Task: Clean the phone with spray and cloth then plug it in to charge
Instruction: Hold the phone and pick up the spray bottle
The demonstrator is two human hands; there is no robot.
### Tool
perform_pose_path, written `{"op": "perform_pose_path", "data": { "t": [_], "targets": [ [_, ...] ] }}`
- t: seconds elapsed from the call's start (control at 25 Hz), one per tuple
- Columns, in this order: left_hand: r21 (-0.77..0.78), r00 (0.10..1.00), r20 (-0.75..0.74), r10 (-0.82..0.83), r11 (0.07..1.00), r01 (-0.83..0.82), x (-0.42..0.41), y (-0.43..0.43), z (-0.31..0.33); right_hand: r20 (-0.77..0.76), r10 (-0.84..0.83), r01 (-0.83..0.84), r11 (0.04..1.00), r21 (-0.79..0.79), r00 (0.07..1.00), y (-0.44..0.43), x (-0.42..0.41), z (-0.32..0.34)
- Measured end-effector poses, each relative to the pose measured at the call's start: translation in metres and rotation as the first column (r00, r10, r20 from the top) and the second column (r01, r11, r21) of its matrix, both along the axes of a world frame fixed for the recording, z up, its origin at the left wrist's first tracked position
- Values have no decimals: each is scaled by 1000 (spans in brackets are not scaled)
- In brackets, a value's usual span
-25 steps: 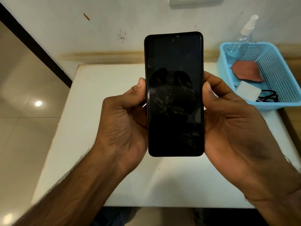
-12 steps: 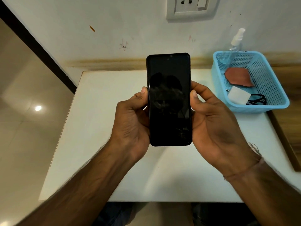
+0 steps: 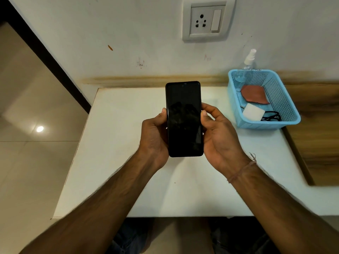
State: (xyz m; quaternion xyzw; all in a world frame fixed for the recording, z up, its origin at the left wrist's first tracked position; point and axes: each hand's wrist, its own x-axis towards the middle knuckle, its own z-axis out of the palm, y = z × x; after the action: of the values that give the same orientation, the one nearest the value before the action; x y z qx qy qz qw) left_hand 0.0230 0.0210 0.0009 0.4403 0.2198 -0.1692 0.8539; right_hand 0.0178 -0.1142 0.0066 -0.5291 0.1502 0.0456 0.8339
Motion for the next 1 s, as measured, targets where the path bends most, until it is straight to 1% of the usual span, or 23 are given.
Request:
{"op": "perform_pose_path", "data": {
  "t": [0.16,0.36,0.68,1.0],
  "targets": [
    [18,1000,-18,-5,1000,5,1,-1,-6,-29,-34,32,998,-50,999,3,0,-3],
    [78,1000,-19,20,997,-18,-1,-4,-14,-40,-56,51,993,-103,998,6,0,-7],
    [141,1000,10,-3,990,1,-6,-9,-15,-42,-36,32,995,-93,998,6,-2,-7],
    [85,999,-8,-47,995,47,-7,-8,-6,-41,-9,3,990,-141,999,5,-3,-8]
  ]
}}
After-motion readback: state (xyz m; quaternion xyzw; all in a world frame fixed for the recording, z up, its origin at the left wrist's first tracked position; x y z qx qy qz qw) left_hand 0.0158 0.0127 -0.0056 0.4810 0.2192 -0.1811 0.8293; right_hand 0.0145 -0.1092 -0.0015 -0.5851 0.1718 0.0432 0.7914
